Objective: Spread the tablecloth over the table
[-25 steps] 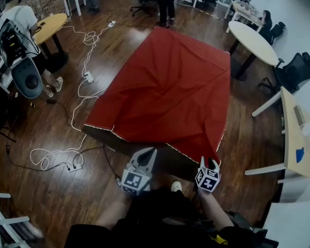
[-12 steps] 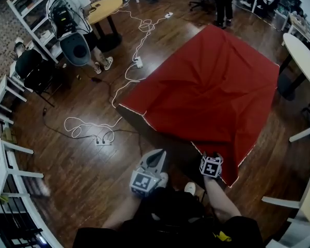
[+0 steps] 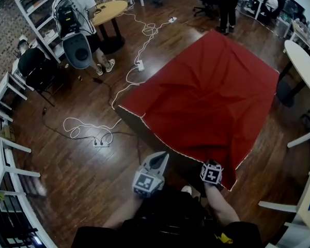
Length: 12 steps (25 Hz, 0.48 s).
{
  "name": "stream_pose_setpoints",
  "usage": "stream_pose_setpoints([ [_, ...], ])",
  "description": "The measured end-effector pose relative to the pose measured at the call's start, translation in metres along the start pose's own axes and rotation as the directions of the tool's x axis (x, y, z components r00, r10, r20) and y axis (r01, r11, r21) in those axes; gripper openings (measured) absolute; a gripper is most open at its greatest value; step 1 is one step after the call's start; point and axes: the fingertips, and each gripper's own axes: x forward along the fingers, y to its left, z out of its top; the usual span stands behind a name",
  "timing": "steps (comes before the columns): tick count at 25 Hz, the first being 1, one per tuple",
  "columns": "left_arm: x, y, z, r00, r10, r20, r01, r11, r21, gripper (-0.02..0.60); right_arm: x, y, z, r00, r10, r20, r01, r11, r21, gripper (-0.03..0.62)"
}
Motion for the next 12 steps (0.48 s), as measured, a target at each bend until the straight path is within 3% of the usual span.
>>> stream_pose_setpoints([
  [7,0.043,-0.032,0.000,0.984,-0.177,-0.006,0.177,0.984,0.024,0.000,-0.030,-0.002,-0.051,0.990,0.116,-0.075,-0.108,0.989,0.101,0.012],
  [12,0.060,-0.066,-0.002,0.958,-0.287,-0.023,0.287,0.957,0.031,0.000,-0.055,-0.015,-0.082,0.988,0.116,-0.102,-0.103,0.987,0.127,0.011],
])
